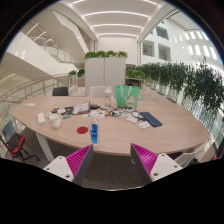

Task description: Pour water

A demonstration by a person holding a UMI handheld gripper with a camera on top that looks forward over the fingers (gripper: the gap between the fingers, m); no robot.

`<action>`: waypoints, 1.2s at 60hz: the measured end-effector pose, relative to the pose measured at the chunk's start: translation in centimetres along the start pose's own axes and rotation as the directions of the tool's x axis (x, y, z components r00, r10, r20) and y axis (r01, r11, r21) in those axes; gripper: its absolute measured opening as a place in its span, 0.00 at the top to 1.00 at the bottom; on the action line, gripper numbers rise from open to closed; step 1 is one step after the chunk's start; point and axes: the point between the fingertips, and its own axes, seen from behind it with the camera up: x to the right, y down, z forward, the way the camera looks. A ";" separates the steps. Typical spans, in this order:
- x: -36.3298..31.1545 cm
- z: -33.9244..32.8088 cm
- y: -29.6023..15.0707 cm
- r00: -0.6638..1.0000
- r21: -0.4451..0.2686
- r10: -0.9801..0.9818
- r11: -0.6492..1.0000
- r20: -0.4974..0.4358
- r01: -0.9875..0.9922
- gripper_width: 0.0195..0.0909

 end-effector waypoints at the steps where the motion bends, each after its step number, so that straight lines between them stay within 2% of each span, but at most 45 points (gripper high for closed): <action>1: -0.8 0.2 0.4 1.000 -0.002 -0.002 1.000 0.009 0.002 0.12; 7: -3.8 2.5 2.3 0.997 0.003 -0.052 0.999 0.057 0.052 0.12; 14: -8.4 11.8 2.7 0.994 0.054 -0.079 0.996 0.069 0.075 0.12; 15: -7.8 11.5 2.8 0.995 0.061 -0.072 0.996 0.075 0.067 0.13; 26: -10.1 26.4 3.2 0.999 0.102 0.035 0.994 0.036 -0.039 0.13; 35: -8.9 34.3 2.1 0.995 0.140 0.097 0.986 -0.030 -0.092 0.14; 37: -8.9 35.2 1.8 0.993 0.147 0.112 0.984 -0.041 -0.105 0.17; 39: -8.9 36.0 1.2 0.992 0.161 0.124 0.980 -0.038 -0.116 0.27; 42: -9.3 36.6 1.1 0.991 0.149 0.131 0.981 -0.022 -0.126 0.57; 51: -9.5 37.5 0.8 0.993 0.154 0.097 0.984 -0.061 -0.087 0.59; 59: -10.0 38.4 1.4 0.989 0.081 0.125 0.990 -0.083 -0.119 0.64; 62: -10.9 38.3 1.2 0.987 0.039 0.148 0.989 -0.065 -0.146 0.65; 67: -12.0 37.9 -0.5 0.991 0.021 0.089 0.996 -0.096 -0.088 0.67; 72: -13.6 36.7 -4.8 0.990 0.017 -0.059 0.998 -0.132 0.061 0.67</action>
